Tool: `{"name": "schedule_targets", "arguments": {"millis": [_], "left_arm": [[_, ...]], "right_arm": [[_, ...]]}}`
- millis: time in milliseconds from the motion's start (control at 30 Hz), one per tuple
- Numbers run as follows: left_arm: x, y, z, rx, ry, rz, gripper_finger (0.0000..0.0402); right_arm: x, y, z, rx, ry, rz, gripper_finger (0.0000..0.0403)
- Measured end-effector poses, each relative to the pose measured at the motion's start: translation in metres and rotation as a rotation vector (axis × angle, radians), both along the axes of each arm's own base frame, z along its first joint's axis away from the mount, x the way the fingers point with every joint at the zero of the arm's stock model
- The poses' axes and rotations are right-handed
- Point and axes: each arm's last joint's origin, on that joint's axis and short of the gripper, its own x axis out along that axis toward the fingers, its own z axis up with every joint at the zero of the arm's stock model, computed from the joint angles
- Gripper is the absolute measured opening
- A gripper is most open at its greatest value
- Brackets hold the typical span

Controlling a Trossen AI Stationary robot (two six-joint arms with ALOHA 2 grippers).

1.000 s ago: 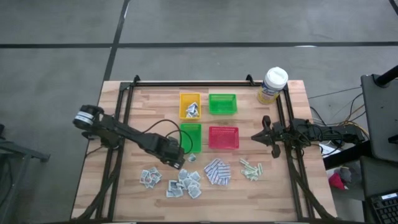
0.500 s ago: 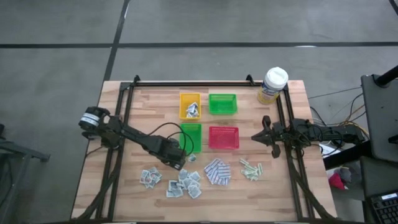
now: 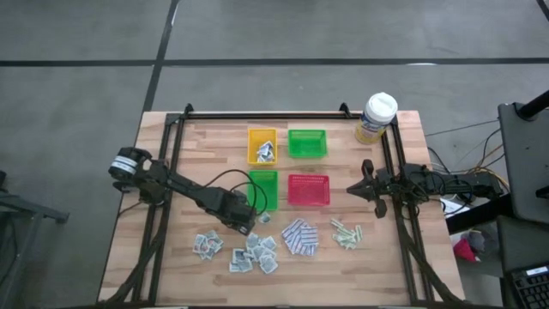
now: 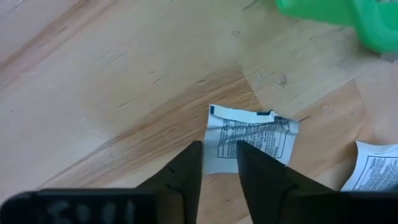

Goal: Pick & Place First Aid Supplies
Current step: Put the blue alcohol pad into the yellow bin

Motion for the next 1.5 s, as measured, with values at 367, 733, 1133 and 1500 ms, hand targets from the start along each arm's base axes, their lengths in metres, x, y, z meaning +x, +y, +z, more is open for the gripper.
{"name": "schedule_targets", "arguments": {"millis": [367,733,1133,1500], "left_arm": [[-0.003,0.002,0.004,0.038,0.001,0.003,0.0047],[-0.004,0.002,0.004,0.054,0.006,-0.012,0.0004],[0.002,0.001,0.01,0.066,-0.017,-0.073,0.0],[-0.003,0.0,0.031,0.044,0.056,-0.167,0.0]], "right_arm": [[0.0,0.0,0.0,0.0,0.0,0.0,0.0028],[0.0,0.0,0.0,0.0,-0.001,0.0,0.0028],[0.0,0.0,0.0,0.0,0.0,0.0,0.0028],[0.0,0.0,0.0,0.0,0.0,0.0,0.0028]]}}
